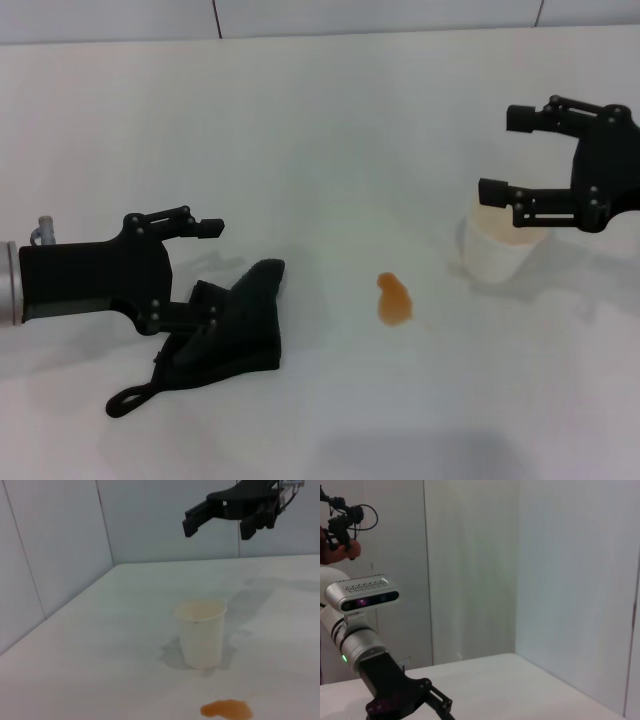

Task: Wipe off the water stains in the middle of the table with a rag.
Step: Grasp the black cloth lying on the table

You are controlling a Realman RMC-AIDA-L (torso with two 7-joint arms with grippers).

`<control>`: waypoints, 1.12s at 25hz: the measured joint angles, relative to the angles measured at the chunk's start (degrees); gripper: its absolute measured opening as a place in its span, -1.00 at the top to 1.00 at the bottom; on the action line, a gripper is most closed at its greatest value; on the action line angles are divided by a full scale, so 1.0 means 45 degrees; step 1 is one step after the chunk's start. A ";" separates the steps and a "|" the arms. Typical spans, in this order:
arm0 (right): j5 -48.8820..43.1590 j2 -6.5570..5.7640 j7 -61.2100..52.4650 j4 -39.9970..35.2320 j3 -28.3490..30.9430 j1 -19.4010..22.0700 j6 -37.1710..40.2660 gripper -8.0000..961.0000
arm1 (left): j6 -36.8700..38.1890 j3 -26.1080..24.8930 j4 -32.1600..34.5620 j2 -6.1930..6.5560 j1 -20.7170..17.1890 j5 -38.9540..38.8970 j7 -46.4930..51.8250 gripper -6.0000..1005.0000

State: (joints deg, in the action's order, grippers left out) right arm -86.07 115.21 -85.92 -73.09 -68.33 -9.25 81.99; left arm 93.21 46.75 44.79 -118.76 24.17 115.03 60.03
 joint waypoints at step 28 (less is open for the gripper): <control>-0.0142 -0.0003 -0.0242 -0.0252 -0.0671 -0.0150 0.0197 -0.80 | 0.0710 0.0135 0.1516 0.0294 0.0607 0.0226 0.3485 -0.76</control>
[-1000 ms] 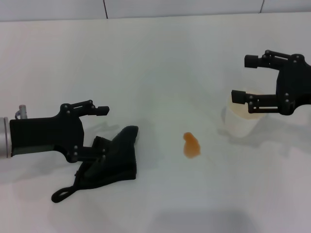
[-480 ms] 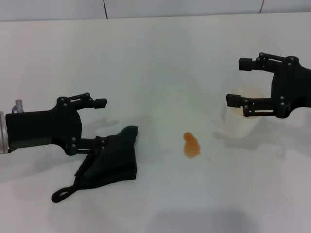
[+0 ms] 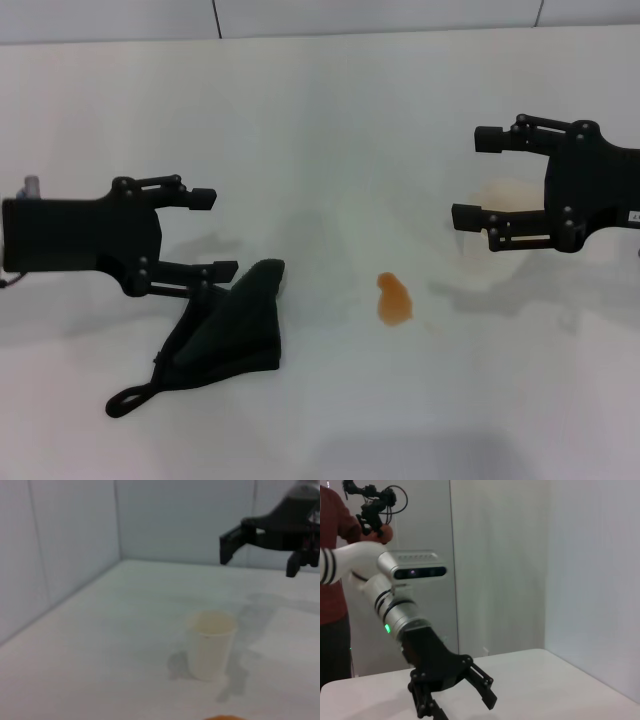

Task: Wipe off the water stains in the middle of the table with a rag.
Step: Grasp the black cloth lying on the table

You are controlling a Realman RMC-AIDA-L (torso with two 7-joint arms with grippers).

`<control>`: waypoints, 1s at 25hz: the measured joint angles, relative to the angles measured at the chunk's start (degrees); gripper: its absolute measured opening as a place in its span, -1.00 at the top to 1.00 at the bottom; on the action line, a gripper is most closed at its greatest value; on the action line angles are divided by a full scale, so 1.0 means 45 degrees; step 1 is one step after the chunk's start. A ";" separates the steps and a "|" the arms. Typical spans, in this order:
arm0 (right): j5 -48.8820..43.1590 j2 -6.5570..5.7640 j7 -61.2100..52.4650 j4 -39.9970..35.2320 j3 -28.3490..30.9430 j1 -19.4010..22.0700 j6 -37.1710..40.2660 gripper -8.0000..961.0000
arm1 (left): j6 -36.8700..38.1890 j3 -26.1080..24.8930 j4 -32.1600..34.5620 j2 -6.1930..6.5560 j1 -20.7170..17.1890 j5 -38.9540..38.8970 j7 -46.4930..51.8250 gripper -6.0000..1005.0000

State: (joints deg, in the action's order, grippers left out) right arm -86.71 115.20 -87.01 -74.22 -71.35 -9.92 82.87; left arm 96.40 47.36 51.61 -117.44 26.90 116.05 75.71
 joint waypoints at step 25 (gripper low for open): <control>0.0311 0.0005 0.0123 -0.0069 -0.1122 -0.0415 0.0024 -0.80 | 0.1876 0.2400 0.1900 -0.0283 0.3664 0.6720 0.5890 -0.75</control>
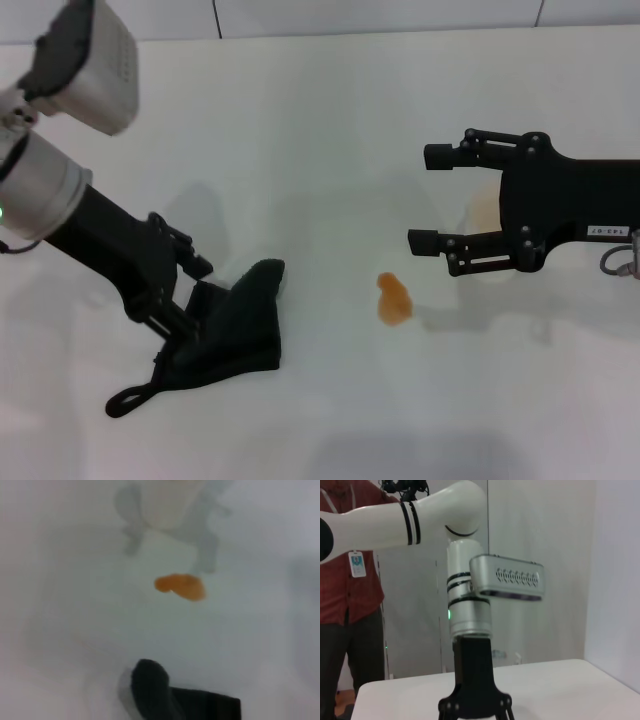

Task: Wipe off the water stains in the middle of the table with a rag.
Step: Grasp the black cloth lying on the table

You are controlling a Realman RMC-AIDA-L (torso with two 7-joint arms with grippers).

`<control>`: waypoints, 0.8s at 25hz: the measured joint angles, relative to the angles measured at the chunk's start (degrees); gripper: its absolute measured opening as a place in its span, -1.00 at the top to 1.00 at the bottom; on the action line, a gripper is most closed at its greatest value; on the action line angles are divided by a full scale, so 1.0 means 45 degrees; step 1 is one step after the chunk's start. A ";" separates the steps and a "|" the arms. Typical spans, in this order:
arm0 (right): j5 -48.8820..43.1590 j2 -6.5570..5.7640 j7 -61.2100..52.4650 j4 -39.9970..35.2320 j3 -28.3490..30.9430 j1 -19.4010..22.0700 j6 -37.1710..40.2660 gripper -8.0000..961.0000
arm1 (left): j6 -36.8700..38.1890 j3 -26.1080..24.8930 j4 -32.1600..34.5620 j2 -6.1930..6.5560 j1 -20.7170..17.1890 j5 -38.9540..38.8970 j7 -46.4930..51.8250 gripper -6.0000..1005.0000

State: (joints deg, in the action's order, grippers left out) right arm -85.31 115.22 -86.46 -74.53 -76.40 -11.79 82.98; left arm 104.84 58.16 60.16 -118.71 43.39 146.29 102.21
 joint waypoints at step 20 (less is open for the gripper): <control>-0.0560 -0.0030 0.0009 0.0205 0.0442 0.0134 0.0020 -0.79 | -0.0779 0.0985 -0.0783 -0.0097 -0.0247 0.0022 -0.0006 -0.75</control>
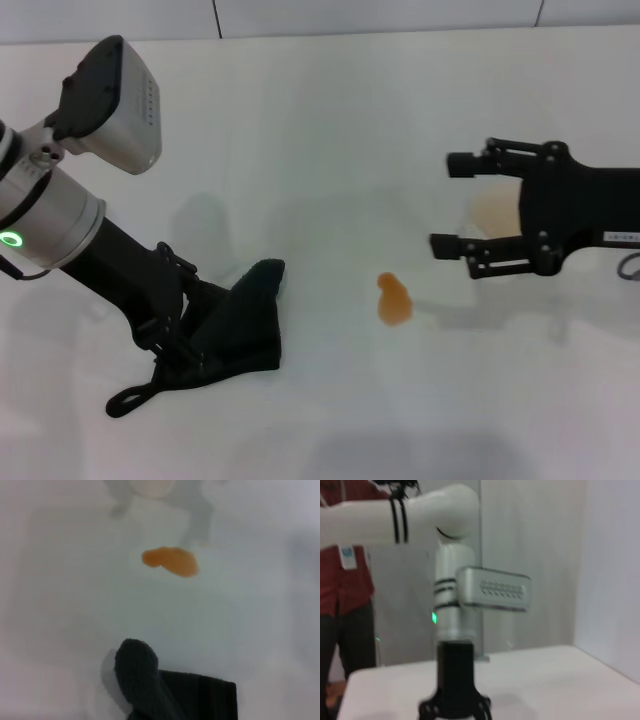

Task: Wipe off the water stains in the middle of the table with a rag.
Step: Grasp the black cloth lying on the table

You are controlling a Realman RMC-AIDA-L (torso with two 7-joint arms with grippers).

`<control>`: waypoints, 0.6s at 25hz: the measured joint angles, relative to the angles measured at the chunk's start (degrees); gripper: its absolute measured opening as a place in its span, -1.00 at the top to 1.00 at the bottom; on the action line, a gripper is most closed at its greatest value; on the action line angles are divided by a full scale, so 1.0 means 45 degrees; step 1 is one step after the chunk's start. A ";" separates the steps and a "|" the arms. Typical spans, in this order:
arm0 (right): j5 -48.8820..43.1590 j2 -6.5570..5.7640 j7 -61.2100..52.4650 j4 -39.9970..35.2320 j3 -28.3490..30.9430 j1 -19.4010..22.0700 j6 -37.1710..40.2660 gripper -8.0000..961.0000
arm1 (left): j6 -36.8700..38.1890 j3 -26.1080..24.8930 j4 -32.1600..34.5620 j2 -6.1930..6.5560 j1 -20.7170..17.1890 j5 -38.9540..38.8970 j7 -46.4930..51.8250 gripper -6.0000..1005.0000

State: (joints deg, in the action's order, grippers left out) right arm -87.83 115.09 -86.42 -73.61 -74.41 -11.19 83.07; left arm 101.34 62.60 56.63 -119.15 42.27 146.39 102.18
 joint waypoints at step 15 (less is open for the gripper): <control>-0.2081 -0.0028 -0.0938 -0.0656 0.1158 0.0301 0.0609 -0.78 | -0.0144 0.0035 -0.0004 -0.0006 -0.0087 0.0069 0.0026 -0.75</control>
State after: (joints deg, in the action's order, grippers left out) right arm -97.20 114.96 -90.64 -76.56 -69.20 -9.84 85.81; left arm 100.69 62.75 56.62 -119.18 41.88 146.70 102.30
